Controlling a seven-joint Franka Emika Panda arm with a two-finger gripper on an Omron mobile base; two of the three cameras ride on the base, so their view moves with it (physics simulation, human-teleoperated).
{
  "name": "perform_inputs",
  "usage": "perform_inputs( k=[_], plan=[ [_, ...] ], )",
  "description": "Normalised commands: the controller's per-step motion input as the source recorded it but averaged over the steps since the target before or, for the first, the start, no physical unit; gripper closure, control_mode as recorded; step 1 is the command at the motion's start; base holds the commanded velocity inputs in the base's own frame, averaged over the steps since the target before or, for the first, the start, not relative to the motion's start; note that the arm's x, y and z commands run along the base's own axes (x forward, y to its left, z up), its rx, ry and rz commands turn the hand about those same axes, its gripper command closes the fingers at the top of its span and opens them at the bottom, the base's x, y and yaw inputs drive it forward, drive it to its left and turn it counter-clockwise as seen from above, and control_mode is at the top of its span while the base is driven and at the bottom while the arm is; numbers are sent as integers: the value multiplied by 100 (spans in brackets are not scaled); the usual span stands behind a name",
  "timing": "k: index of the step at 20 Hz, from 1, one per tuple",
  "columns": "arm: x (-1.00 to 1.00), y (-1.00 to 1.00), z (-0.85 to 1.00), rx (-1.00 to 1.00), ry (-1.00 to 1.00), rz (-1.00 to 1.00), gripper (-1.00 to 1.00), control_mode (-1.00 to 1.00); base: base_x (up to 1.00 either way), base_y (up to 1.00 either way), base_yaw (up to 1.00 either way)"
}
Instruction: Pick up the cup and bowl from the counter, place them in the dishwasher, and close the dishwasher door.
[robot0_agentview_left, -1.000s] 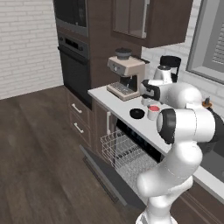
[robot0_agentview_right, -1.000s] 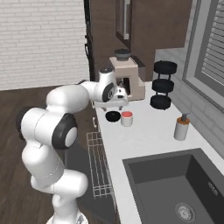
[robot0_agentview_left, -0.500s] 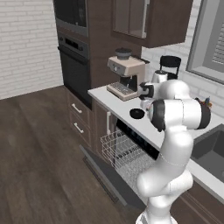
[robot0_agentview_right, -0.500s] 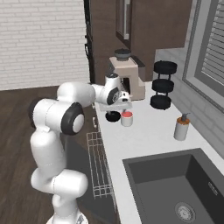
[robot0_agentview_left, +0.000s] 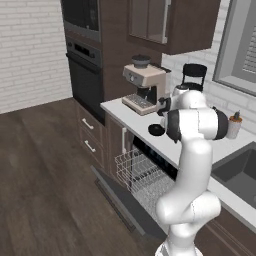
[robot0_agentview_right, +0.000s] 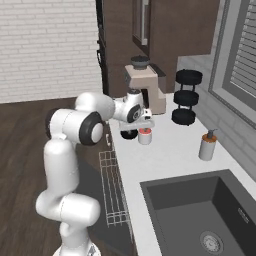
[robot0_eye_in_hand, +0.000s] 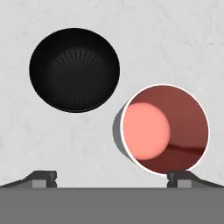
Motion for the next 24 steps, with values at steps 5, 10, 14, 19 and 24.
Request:
perform_inputs(
  k=[5,10,14,19,24],
  plan=[
    [26,-8,-24,0,0,4,-100,-100,0,0,0],
    [27,-2,-29,0,0,4,-100,-100,0,0,0],
    [21,0,-29,-1,0,4,-100,-100,0,0,0],
    [0,0,-22,-1,0,4,100,-100,0,0,0],
    [-23,0,-8,0,0,1,100,-100,0,0,0]
  ],
)
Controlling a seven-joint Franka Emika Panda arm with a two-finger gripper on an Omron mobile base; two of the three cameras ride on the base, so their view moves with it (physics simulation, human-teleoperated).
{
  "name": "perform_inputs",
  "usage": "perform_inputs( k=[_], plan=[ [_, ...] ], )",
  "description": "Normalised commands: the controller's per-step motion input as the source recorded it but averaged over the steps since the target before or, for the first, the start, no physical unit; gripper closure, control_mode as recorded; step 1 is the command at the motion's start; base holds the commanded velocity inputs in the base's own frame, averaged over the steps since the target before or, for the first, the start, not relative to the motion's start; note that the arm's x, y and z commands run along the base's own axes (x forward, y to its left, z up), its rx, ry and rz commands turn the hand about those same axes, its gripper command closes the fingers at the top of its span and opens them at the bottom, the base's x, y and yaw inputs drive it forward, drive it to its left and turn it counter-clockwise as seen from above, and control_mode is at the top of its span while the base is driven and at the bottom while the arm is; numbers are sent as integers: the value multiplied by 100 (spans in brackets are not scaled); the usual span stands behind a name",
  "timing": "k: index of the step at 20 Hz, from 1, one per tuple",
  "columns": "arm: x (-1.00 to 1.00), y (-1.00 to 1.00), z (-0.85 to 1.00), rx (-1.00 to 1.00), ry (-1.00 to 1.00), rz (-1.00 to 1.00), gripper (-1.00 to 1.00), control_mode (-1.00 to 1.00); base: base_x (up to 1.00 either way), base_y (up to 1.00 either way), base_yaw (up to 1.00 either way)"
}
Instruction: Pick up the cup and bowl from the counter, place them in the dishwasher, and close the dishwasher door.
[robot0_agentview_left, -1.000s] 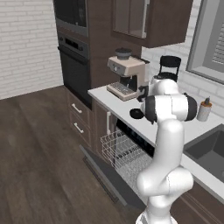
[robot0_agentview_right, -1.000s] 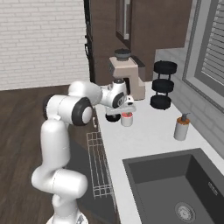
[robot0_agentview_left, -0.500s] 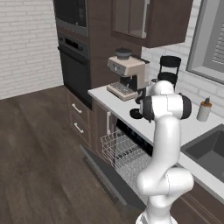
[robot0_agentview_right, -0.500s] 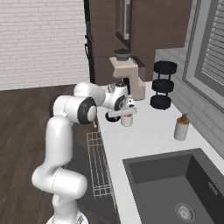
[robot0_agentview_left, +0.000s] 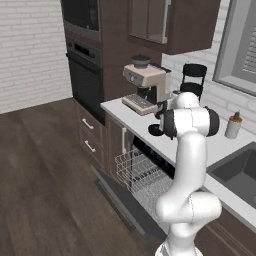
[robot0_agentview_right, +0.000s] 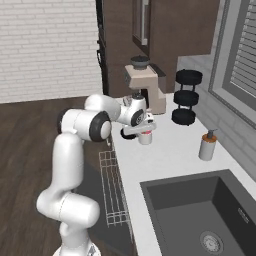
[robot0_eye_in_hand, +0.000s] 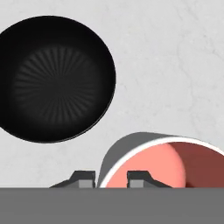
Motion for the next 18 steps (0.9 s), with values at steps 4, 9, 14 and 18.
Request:
perform_inputs(
  k=[4,9,14,18],
  plan=[
    [-47,0,-3,0,0,0,100,-100,0,0,0],
    [-84,2,-3,0,0,0,100,-100,0,0,0],
    [-100,40,0,0,-5,0,100,-100,0,0,0],
    [-100,96,0,-1,0,0,100,-100,0,0,0]
  ],
)
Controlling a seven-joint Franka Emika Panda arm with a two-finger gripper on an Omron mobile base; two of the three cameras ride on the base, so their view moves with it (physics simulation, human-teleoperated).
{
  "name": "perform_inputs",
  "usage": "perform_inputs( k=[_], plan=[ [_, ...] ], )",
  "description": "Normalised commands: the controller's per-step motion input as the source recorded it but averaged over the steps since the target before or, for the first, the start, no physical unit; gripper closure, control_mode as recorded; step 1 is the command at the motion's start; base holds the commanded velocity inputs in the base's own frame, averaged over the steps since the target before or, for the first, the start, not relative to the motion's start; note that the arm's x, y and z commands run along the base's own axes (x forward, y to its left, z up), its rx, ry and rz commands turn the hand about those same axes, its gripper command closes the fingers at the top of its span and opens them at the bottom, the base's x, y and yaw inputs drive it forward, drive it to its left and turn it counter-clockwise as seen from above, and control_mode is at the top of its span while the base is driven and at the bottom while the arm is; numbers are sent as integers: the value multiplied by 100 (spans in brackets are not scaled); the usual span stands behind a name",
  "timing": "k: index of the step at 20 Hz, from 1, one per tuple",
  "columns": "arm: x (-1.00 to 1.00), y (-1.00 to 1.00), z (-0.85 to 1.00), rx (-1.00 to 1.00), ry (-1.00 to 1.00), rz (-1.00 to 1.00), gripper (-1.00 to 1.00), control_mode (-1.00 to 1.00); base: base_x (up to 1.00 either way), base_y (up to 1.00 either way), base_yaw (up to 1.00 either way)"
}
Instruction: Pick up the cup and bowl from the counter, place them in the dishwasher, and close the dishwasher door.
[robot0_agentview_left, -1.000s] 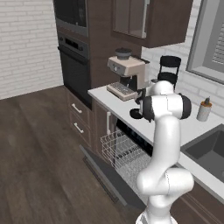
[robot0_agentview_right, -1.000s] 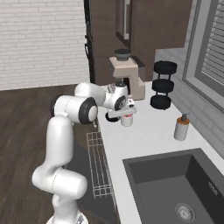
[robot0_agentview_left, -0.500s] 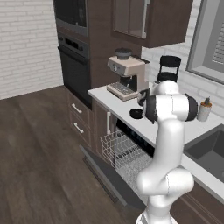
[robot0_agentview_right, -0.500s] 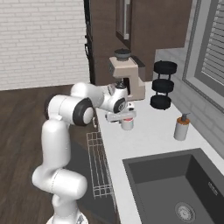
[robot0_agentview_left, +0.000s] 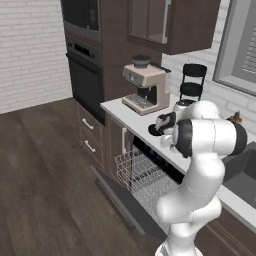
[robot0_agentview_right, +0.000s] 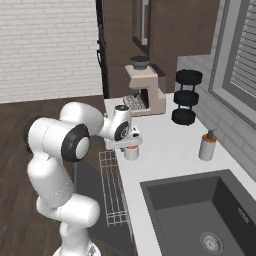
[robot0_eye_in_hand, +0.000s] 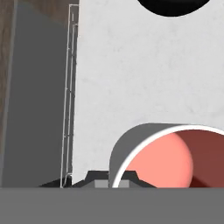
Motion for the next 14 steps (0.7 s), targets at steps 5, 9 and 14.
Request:
perform_inputs(
  k=[5,9,14],
  plan=[
    [-91,100,0,-6,0,0,100,-100,0,0,0],
    [-28,100,0,-6,0,0,100,-100,0,0,0],
    [28,93,-22,-6,0,0,100,-100,0,0,0]
  ],
)
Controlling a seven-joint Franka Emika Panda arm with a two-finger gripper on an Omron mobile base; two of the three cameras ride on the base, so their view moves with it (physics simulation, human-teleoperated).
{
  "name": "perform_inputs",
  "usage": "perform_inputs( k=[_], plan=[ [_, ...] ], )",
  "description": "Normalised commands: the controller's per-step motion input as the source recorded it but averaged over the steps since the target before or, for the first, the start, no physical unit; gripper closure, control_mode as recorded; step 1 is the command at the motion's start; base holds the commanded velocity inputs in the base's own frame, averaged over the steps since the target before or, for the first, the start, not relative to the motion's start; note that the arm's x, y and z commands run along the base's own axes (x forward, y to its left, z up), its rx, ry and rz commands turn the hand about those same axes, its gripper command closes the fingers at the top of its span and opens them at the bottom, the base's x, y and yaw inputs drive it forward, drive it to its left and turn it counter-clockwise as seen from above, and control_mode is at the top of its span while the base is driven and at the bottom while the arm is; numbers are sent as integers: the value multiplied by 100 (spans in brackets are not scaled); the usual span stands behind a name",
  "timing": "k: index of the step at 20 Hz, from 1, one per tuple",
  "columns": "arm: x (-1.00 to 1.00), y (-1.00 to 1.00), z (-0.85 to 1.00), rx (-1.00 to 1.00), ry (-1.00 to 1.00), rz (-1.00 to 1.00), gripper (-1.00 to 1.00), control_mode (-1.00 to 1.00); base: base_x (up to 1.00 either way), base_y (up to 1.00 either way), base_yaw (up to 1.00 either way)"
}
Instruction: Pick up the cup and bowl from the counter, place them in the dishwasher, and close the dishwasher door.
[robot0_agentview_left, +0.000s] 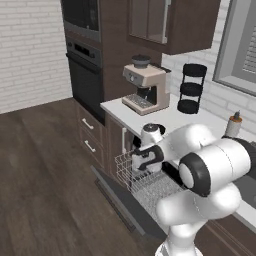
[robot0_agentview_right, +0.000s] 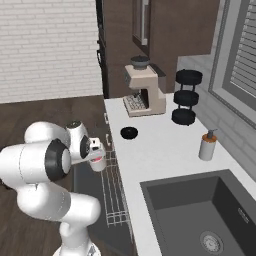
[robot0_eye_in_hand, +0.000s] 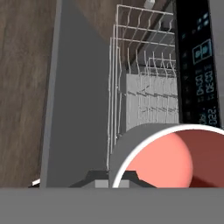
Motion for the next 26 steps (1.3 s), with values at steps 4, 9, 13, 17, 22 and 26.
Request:
perform_inputs(
  k=[4,9,13,17,22,26],
  plan=[
    [62,68,-46,-8,0,0,100,-100,0,0,0],
    [65,31,-46,-11,-3,0,100,-100,0,0,0],
    [52,1,-32,-13,-7,0,100,-100,0,0,0],
    [38,0,-32,-12,-5,0,100,-100,0,0,0],
    [32,0,-34,-8,-2,0,100,-100,0,0,0],
    [37,-2,-8,-1,0,0,100,-100,0,0,0]
  ],
)
